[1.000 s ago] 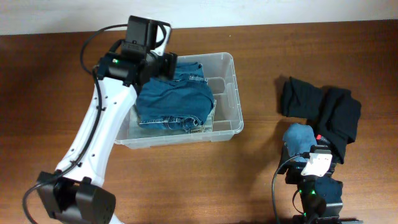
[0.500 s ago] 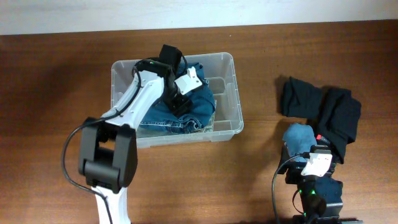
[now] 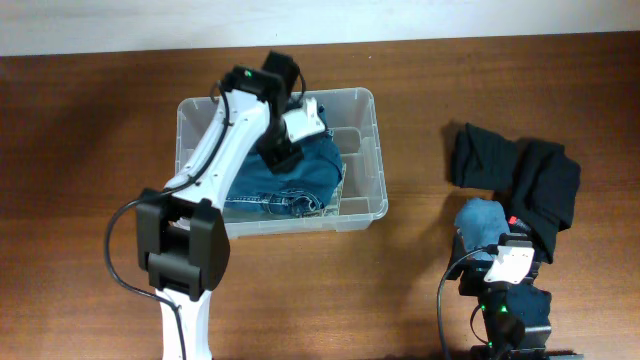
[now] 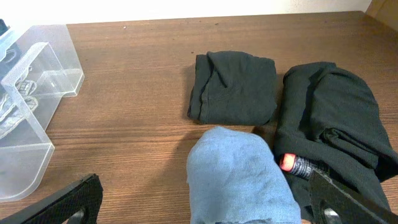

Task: Pack container
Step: 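Push the dark-blue jeans further into the box with the left gripper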

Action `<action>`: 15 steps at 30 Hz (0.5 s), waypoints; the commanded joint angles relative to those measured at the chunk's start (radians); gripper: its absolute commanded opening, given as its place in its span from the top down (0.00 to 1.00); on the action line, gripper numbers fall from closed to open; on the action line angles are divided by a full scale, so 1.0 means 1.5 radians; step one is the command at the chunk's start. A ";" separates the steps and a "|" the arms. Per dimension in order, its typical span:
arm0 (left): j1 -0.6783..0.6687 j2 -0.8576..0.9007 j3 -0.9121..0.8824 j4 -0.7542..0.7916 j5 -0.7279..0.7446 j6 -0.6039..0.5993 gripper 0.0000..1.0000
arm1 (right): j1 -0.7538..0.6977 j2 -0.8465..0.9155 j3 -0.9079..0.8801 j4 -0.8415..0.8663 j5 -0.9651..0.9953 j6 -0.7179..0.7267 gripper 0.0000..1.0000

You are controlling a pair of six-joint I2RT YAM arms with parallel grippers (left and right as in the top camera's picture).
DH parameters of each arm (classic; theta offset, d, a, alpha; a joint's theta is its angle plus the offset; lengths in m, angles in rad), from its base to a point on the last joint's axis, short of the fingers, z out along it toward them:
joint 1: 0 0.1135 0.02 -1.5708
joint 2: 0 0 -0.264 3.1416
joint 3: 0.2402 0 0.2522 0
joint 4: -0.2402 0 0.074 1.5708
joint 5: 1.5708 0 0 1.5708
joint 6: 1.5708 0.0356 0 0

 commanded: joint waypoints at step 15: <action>0.022 0.042 0.033 0.053 -0.047 0.238 0.61 | -0.005 -0.005 -0.005 -0.002 0.006 0.003 0.02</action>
